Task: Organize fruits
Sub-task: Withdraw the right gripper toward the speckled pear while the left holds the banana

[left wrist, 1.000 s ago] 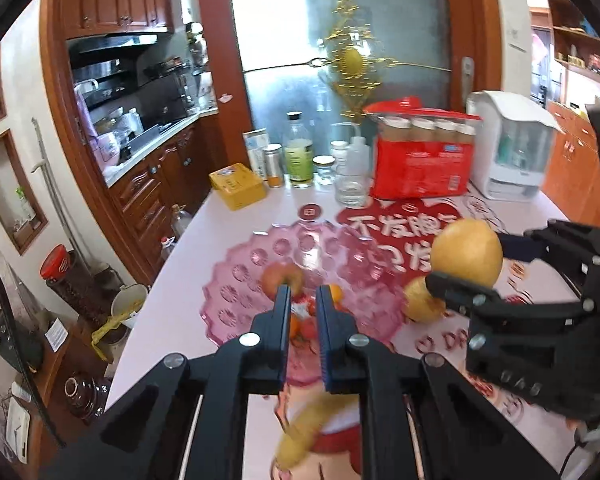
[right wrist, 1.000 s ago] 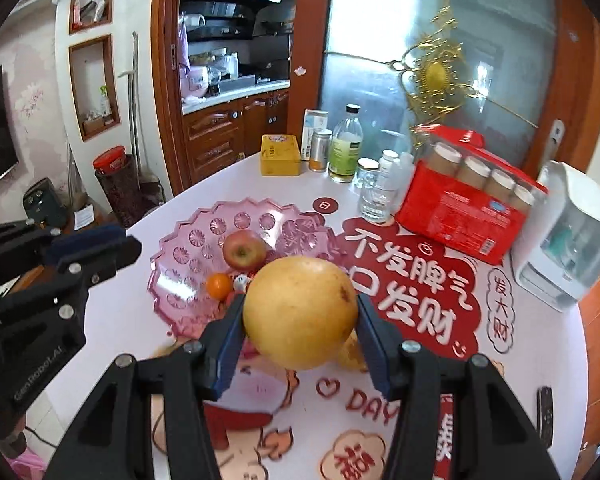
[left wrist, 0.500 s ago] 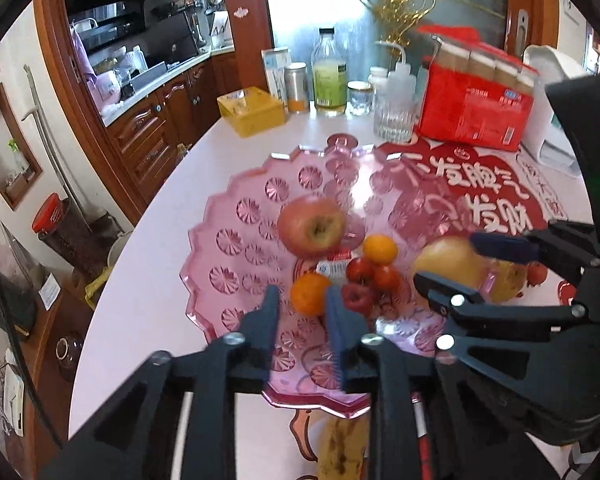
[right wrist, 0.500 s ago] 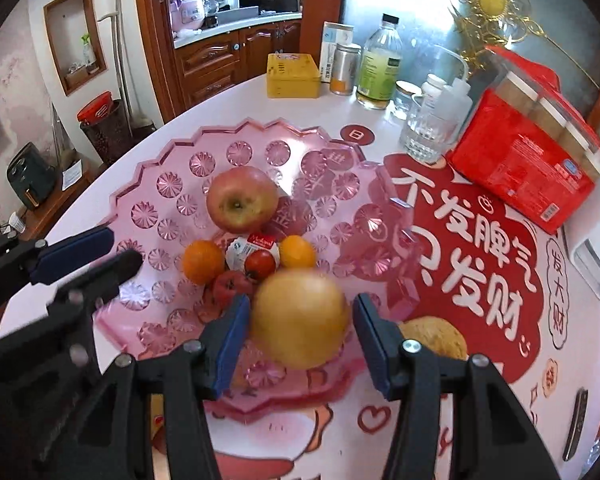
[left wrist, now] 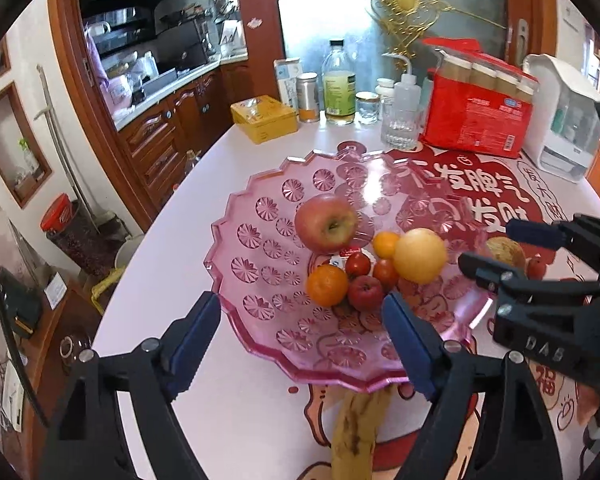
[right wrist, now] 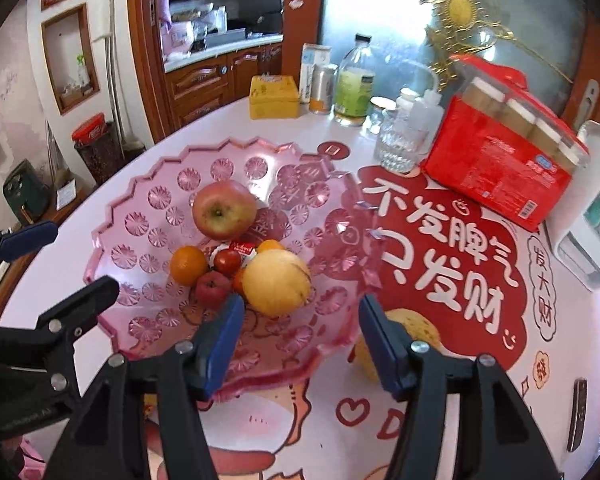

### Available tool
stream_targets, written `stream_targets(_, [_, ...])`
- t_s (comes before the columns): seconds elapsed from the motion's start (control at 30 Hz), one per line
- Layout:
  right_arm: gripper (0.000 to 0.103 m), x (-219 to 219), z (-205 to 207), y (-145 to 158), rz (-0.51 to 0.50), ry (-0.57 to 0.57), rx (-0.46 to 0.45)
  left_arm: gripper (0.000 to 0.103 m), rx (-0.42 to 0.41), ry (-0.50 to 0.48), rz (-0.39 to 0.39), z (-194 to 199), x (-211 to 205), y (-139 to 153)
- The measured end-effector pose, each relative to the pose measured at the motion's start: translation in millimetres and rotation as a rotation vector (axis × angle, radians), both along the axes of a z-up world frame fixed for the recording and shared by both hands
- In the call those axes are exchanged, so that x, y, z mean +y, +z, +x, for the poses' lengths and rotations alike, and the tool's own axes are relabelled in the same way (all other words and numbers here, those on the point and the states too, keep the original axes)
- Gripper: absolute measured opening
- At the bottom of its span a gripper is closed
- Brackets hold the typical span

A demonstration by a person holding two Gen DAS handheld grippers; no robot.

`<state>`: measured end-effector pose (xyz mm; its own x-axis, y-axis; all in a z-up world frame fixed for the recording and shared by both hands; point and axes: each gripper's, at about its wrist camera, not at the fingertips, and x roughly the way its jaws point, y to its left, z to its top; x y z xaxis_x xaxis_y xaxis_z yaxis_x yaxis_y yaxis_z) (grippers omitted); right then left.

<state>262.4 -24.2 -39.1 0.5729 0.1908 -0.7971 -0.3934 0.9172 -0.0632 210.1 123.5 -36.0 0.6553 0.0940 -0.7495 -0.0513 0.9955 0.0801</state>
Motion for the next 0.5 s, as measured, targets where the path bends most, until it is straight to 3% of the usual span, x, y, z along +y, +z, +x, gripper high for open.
stream_targets(0.27, [0.064,-31.1,-36.8,32.0,0.027,-0.021,-0.066,0.089,-0.064,-0.050,0.007,-47.6,-8.5,36.1])
stream_targets(0.5, [0.070,-65.6,-70.5,57.8,0.055,-0.048,-0.115,0.090,-0.073,-0.071,-0.037,-84.3,-5.7,51.6])
